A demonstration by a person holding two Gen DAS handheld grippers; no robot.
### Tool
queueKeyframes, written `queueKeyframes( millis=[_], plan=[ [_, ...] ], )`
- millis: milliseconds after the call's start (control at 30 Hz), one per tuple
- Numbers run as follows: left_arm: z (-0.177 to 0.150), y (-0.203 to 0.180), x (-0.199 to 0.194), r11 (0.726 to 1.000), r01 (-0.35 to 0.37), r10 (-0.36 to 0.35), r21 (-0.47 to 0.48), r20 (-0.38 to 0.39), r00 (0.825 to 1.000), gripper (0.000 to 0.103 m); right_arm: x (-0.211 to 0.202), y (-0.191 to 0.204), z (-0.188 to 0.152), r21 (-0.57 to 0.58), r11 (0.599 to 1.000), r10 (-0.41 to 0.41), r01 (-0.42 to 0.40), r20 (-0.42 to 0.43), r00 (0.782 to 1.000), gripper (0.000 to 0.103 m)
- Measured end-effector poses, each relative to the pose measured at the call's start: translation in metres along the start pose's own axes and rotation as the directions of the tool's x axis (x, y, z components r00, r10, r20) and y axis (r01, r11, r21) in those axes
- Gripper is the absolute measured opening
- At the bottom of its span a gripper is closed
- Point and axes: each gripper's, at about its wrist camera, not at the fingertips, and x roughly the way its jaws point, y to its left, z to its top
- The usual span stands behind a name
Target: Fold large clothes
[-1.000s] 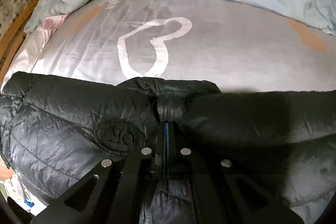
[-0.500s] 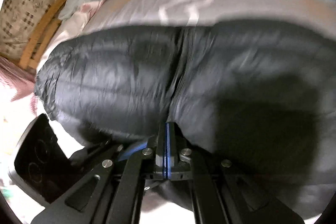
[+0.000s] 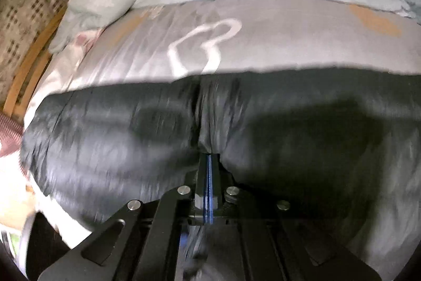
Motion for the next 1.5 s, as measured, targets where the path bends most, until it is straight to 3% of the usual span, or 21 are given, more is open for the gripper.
queueKeyframes(
  millis=[167,300,433,500,633,767,800,833,900,933,1033,1067,1133,1200,1233,1267,1300,1333,1367,1400,1500],
  plan=[
    [0.007,0.017,0.006,0.993,0.072,-0.074,-0.095,-0.012,0.997,0.021,0.035,-0.011,0.029,0.072,0.997,-0.007,0.009,-0.029,1.000,0.000],
    [0.005,0.013,0.005,0.996,0.054,-0.055,-0.070,-0.007,0.998,0.021,0.038,-0.006,0.033,0.050,0.998,-0.040,0.041,-0.019,0.999,0.000],
    [0.003,0.009,0.005,0.996,0.063,-0.064,-0.066,-0.009,0.998,0.022,-0.005,-0.011,0.008,0.019,1.000,0.009,-0.011,0.079,0.997,0.000],
    [0.002,0.009,0.004,0.995,0.068,-0.069,-0.068,-0.004,0.998,0.022,-0.046,-0.021,-0.021,0.001,0.998,0.063,-0.064,0.167,0.984,0.000],
    [0.002,0.009,0.003,0.996,0.062,-0.062,-0.062,-0.001,0.998,0.022,-0.125,-0.060,-0.092,0.013,0.995,0.084,-0.096,0.364,0.927,0.020],
    [0.000,0.006,-0.001,0.999,0.032,-0.031,-0.029,0.005,0.999,0.022,-0.155,-0.118,-0.148,0.171,0.959,0.122,-0.224,0.463,0.878,0.031],
    [0.000,0.004,-0.001,1.000,0.022,-0.022,-0.020,0.009,1.000,0.022,-0.158,-0.128,-0.161,0.207,0.953,0.094,-0.222,0.496,0.863,0.047],
    [0.001,0.002,0.000,1.000,0.011,-0.011,-0.010,0.013,1.000,0.022,-0.161,-0.134,-0.172,0.232,0.949,0.063,-0.216,0.529,0.846,0.072],
    [-0.002,-0.001,-0.002,1.000,-0.014,0.013,0.014,0.019,1.000,0.022,-0.161,-0.149,-0.196,0.325,0.923,-0.036,-0.206,0.605,0.796,0.098],
    [-0.002,-0.003,-0.002,0.999,-0.026,0.026,0.026,0.022,0.999,0.022,-0.157,-0.153,-0.201,0.362,0.907,-0.055,-0.216,0.609,0.791,0.103],
    [-0.001,-0.003,-0.001,0.998,-0.042,0.041,0.039,0.025,0.999,0.022,-0.129,-0.173,-0.202,0.467,0.825,-0.009,-0.318,0.573,0.819,0.103],
    [0.000,-0.002,0.000,0.999,-0.039,0.038,0.037,0.025,0.999,0.023,-0.123,-0.176,-0.201,0.488,0.807,-0.018,-0.332,0.584,0.812,0.103],
    [0.000,0.000,0.000,0.999,-0.028,0.027,0.027,0.023,0.999,0.023,-0.128,-0.175,-0.194,0.470,0.830,-0.075,-0.301,0.628,0.775,0.103],
    [0.001,0.001,0.002,1.000,-0.022,0.022,0.022,0.022,1.000,0.023,-0.121,-0.175,-0.182,0.427,0.829,-0.030,-0.361,0.679,0.733,0.103],
    [0.001,0.001,0.002,0.999,-0.023,0.023,0.022,0.022,1.000,0.023,-0.114,-0.176,-0.175,0.436,0.823,-0.025,-0.365,0.669,0.743,0.102],
    [0.001,0.000,0.002,0.999,-0.025,0.025,0.024,0.023,0.999,0.023,-0.107,-0.175,-0.168,0.485,0.818,-0.085,-0.309,0.634,0.768,0.098],
    [0.001,-0.001,0.001,0.999,-0.021,0.021,0.027,0.026,0.999,0.023,-0.105,-0.176,-0.164,0.503,0.822,-0.129,-0.266,0.621,0.773,0.076],
    [0.001,-0.002,0.000,0.999,-0.019,0.018,0.028,0.031,0.999,0.023,-0.101,-0.175,-0.160,0.481,0.828,-0.100,-0.289,0.633,0.767,0.055],
    [0.001,-0.001,-0.004,1.000,-0.007,0.006,0.022,0.051,0.999,0.024,-0.098,-0.175,-0.158,0.473,0.824,-0.077,-0.312,0.639,0.765,0.047],
    [0.000,0.001,-0.012,1.000,0.011,-0.012,0.009,0.081,0.997,0.024,-0.099,-0.173,-0.154,0.477,0.834,-0.099,-0.278,0.624,0.776,0.039],
    [0.002,-0.001,-0.051,1.000,-0.025,0.025,0.002,0.164,0.986,0.024,-0.116,-0.165,-0.150,0.401,0.911,-0.175,-0.099,0.592,0.786,0.028]
  ],
)
